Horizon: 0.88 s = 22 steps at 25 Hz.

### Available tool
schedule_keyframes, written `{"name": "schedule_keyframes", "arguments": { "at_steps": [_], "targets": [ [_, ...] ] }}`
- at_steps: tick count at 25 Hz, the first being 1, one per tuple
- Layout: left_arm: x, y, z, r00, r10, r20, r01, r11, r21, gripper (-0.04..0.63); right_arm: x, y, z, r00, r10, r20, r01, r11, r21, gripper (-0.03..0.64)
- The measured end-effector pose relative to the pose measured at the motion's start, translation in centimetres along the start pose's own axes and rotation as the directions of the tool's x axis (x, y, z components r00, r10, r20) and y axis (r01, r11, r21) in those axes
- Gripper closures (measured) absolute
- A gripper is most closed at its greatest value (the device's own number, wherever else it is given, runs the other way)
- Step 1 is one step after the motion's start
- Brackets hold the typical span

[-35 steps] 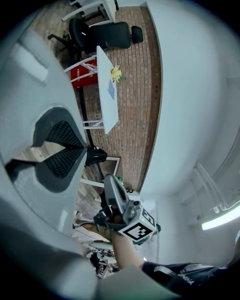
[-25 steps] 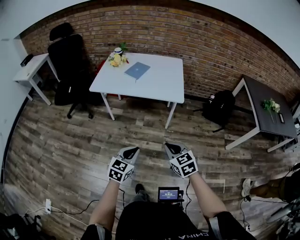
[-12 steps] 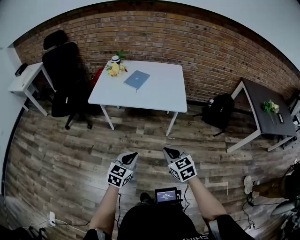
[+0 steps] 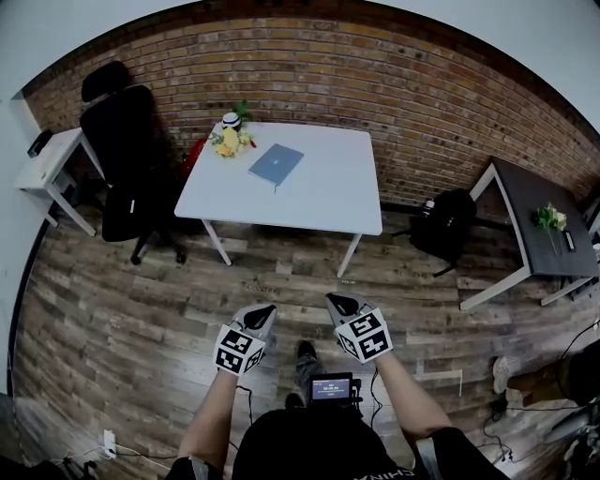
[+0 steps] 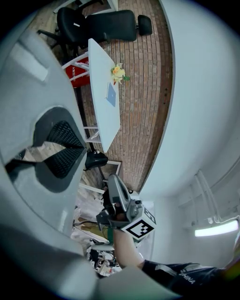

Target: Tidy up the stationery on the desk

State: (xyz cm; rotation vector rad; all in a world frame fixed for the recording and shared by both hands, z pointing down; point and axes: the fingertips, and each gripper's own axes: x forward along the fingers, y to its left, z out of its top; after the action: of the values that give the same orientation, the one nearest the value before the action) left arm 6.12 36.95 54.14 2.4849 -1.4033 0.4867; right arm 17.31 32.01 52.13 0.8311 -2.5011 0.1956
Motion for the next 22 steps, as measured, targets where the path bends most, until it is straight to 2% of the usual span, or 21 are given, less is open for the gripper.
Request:
{"name": "schedule_keyframes", "arguments": {
  "at_steps": [13, 22],
  "targets": [
    [7.9, 9.6, 5.4, 0.999, 0.037, -0.016, -0.037, 0.999, 0.011, 0.591, 9.2, -8.5, 5.9, 0.999, 0.033, 0.022, -0.033, 0.999, 0.016, 0.607],
    [13.6, 14.3, 8.6, 0.997, 0.068, -0.028, -0.068, 0.998, 0.006, 0.59, 14.0, -14.7, 8.7, 0.998, 0.061, 0.025, -0.061, 0.998, 0.011, 0.607]
  ]
}}
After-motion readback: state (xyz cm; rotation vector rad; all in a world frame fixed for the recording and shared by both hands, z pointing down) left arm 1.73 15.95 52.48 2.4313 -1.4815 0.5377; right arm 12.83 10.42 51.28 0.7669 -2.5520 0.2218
